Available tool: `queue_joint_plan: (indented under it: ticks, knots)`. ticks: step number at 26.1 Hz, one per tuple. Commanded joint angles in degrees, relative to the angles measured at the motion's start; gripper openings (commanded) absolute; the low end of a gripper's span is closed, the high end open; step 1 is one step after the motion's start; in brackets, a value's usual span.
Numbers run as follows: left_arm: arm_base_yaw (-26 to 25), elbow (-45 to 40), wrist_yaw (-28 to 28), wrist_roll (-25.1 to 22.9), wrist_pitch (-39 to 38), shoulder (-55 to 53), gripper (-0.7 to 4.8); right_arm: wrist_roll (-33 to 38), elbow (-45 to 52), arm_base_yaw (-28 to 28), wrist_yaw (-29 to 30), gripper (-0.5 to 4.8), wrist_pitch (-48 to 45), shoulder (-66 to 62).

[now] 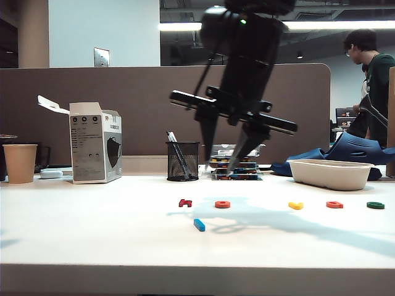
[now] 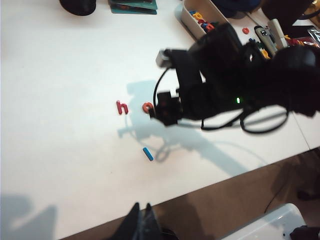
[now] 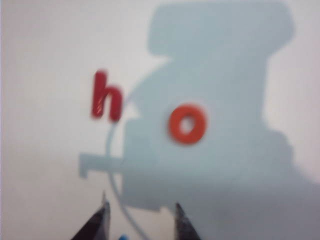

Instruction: Select the appropriate letters from the row of letter magnets placed on the table to arrange into the word "love".

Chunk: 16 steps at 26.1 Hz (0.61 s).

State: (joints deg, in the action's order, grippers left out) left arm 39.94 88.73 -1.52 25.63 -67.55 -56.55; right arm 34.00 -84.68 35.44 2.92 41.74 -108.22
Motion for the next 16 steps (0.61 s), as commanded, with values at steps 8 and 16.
queue_joint_plan:
  ticks: [8, 16]
  knots:
    - [-0.04, 0.31, 0.24, -0.37, 0.33, 0.15, -0.05, -10.27, -9.27, -3.04, -1.97, 1.63, 1.29, -8.94]
    - [-0.04, 0.31, 0.22, -0.37, 0.31, 0.15, -0.05, -10.32, -12.63, -2.93, -2.91, 1.26, 4.98, -12.2]
